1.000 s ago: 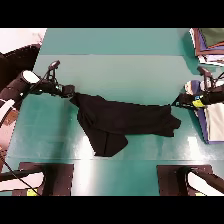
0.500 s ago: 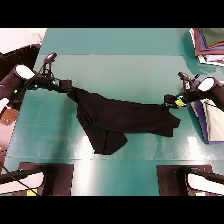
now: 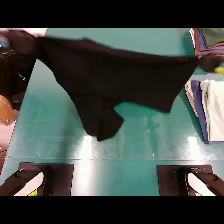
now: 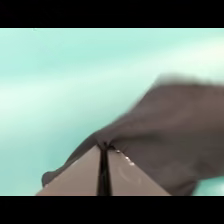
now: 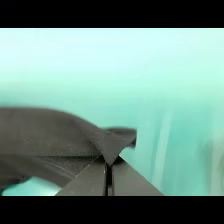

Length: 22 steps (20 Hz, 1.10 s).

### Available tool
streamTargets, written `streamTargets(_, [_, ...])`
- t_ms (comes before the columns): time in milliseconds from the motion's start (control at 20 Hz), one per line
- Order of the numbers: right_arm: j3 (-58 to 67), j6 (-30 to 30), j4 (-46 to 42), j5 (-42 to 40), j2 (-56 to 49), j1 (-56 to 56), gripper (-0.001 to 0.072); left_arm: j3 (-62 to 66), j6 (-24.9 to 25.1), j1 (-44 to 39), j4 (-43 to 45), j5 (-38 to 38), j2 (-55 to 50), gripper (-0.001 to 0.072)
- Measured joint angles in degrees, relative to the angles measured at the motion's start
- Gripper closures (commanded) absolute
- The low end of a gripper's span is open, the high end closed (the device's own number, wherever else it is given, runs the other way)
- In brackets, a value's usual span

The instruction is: Fold the shirts.

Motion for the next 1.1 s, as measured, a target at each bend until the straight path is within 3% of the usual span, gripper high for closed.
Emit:
streamTargets(300, [10.9, -0.2, 0.0, 4.1, 11.0, -3.7, 0.0695, 17.1, -2.3, 0.0, 0.6, -3.7, 6.5, 0.0685])
streamTargets(500, [17.8, -0.2, 0.2, 7.8, 12.7, -7.5, 0.0695, 26.0, -3.8, 0.0, 0.6, -4.6, 7.4, 0.0686])
streamTargets(800, [27.8, -0.2, 0.3, 18.1, 3.1, -10.1, 0.0695, 26.9, -4.4, 0.0, 0.9, -6.9, 2.0, 0.0686])
streamTargets(1100, [19.5, 1.1, -0.3, 23.3, -13.2, -6.2, 0.0695, 19.0, -4.5, 0.0, 1.1, -13.4, -15.5, 0.0683])
